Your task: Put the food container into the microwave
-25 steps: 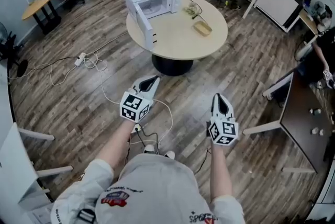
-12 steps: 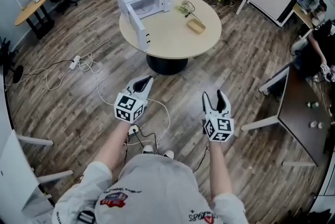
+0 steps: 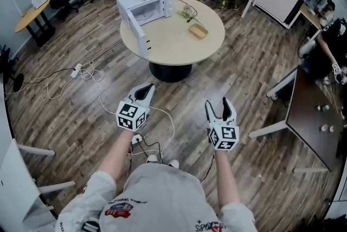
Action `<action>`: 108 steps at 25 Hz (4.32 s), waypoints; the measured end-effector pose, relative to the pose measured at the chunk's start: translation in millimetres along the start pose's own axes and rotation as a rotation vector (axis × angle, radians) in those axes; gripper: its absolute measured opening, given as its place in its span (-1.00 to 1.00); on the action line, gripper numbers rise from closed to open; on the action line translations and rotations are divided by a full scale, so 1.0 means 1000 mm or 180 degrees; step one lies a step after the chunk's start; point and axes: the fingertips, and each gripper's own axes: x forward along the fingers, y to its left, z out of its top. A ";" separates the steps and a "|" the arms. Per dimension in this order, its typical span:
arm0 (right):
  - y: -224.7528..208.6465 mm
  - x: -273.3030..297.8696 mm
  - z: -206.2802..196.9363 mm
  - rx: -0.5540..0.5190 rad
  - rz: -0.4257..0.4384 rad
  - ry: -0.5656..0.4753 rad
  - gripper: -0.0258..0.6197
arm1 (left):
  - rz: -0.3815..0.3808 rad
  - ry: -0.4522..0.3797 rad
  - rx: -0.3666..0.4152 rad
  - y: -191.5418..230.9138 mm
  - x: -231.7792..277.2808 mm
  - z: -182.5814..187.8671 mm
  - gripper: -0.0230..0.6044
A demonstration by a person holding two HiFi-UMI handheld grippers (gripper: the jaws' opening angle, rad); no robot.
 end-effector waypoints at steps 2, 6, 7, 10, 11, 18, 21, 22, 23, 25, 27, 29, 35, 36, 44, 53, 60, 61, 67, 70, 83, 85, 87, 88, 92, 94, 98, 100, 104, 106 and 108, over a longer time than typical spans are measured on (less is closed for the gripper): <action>-0.007 -0.008 0.001 0.0005 -0.0002 -0.0011 -0.02 | 0.0013 -0.0004 -0.0006 -0.008 0.000 0.001 -0.91; -0.020 -0.026 -0.001 0.0015 0.0011 -0.0038 -0.02 | 0.0026 -0.0001 -0.0006 -0.029 0.002 -0.001 -0.91; -0.024 -0.031 -0.002 0.0010 0.0006 -0.0036 -0.02 | 0.0024 0.0002 -0.0011 -0.035 0.004 -0.002 -0.91; -0.038 -0.043 -0.005 0.0025 -0.0018 -0.0028 -0.02 | 0.0015 0.0028 -0.0029 -0.051 0.008 -0.008 -0.91; -0.042 -0.047 -0.006 0.0040 -0.0028 -0.0030 -0.02 | 0.0010 0.0040 -0.0029 -0.056 0.009 -0.009 -0.91; -0.063 -0.057 -0.016 0.0108 -0.0080 0.0002 -0.03 | -0.0020 0.0051 0.0020 -0.072 0.024 -0.004 -0.91; -0.072 -0.049 -0.014 0.0095 -0.0071 -0.0022 -0.02 | -0.0029 0.0039 0.0023 -0.073 0.037 0.000 -0.91; -0.076 -0.046 -0.015 0.0091 -0.0069 -0.0031 -0.02 | -0.0041 0.0037 0.0030 -0.074 0.042 0.000 -0.91; -0.080 -0.042 -0.014 0.0084 -0.0068 -0.0041 -0.02 | -0.0050 0.0034 0.0039 -0.075 0.047 0.001 -0.91; -0.086 -0.035 -0.009 0.0058 -0.0061 -0.0054 -0.02 | -0.0057 0.0017 0.0051 -0.075 0.057 0.003 -0.91; -0.093 -0.025 -0.008 0.0038 -0.0050 -0.0049 -0.02 | -0.0053 -0.0008 0.0053 -0.072 0.068 0.005 -0.91; -0.101 -0.011 -0.011 0.0043 -0.0039 -0.0026 -0.02 | -0.0049 -0.0014 0.0051 -0.067 0.081 0.003 -0.91; -0.131 0.044 -0.017 0.0067 0.0045 0.0045 -0.02 | 0.0005 0.0020 -0.0013 -0.044 0.139 -0.001 -0.91; -0.137 0.056 -0.018 0.0064 0.0064 0.0060 -0.02 | 0.0012 0.0019 -0.0014 -0.041 0.149 -0.001 -0.91; -0.177 0.169 -0.004 0.0024 0.0247 0.0114 -0.02 | 0.0166 0.0021 -0.0068 0.019 0.236 0.007 -0.91; -0.206 0.289 0.031 -0.0030 0.0470 0.0071 -0.03 | 0.0402 0.0039 -0.0095 0.089 0.303 0.030 -0.91; -0.213 0.363 0.033 -0.0017 0.0664 0.0129 -0.03 | 0.0604 0.0073 -0.0126 0.134 0.331 0.032 -0.91; -0.214 0.375 0.035 -0.0025 0.0706 0.0134 -0.03 | 0.0646 0.0078 -0.0135 0.141 0.336 0.033 -0.91; -0.218 0.466 0.035 -0.0075 0.1043 0.0150 -0.03 | 0.0917 0.0109 -0.0176 0.182 0.377 0.027 -0.91; -0.219 0.520 0.034 -0.0103 0.1281 0.0147 -0.03 | 0.1124 0.0133 -0.0179 0.206 0.400 0.021 -0.91; -0.211 0.746 0.063 -0.0343 0.2449 0.0296 -0.04 | 0.2187 0.0197 -0.0478 0.311 0.490 0.038 -0.91; -0.212 0.769 0.064 -0.0369 0.2588 0.0299 -0.04 | 0.2308 0.0195 -0.0488 0.320 0.502 0.042 -0.91; -0.215 0.787 0.066 -0.0379 0.2704 0.0294 -0.04 | 0.2408 0.0183 -0.0492 0.326 0.512 0.046 -0.91; -0.216 0.796 0.067 -0.0378 0.2759 0.0289 -0.04 | 0.2451 0.0175 -0.0491 0.328 0.517 0.049 -0.91; -0.218 0.823 0.067 -0.0444 0.2922 0.0289 -0.04 | 0.2580 0.0146 -0.0470 0.340 0.531 0.058 -0.91; -0.220 0.832 0.066 -0.0484 0.2986 0.0288 -0.04 | 0.2619 0.0141 -0.0463 0.345 0.538 0.060 -0.91; -0.228 0.847 0.062 -0.0524 0.3080 0.0336 -0.04 | 0.2630 0.0132 -0.0441 0.354 0.554 0.062 -0.91; -0.231 0.849 0.059 -0.0530 0.3111 0.0358 -0.04 | 0.2621 0.0131 -0.0459 0.358 0.557 0.059 -0.91; -0.237 0.852 0.047 -0.0622 0.3110 0.0439 -0.04 | 0.2577 0.0137 -0.0513 0.366 0.566 0.053 -0.91; -0.243 0.853 0.039 -0.0687 0.3099 0.0508 -0.04 | 0.2547 0.0144 -0.0539 0.368 0.573 0.050 -0.91; -0.250 0.853 0.029 -0.0728 0.3088 0.0590 -0.04 | 0.2510 0.0151 -0.0556 0.368 0.579 0.048 -0.91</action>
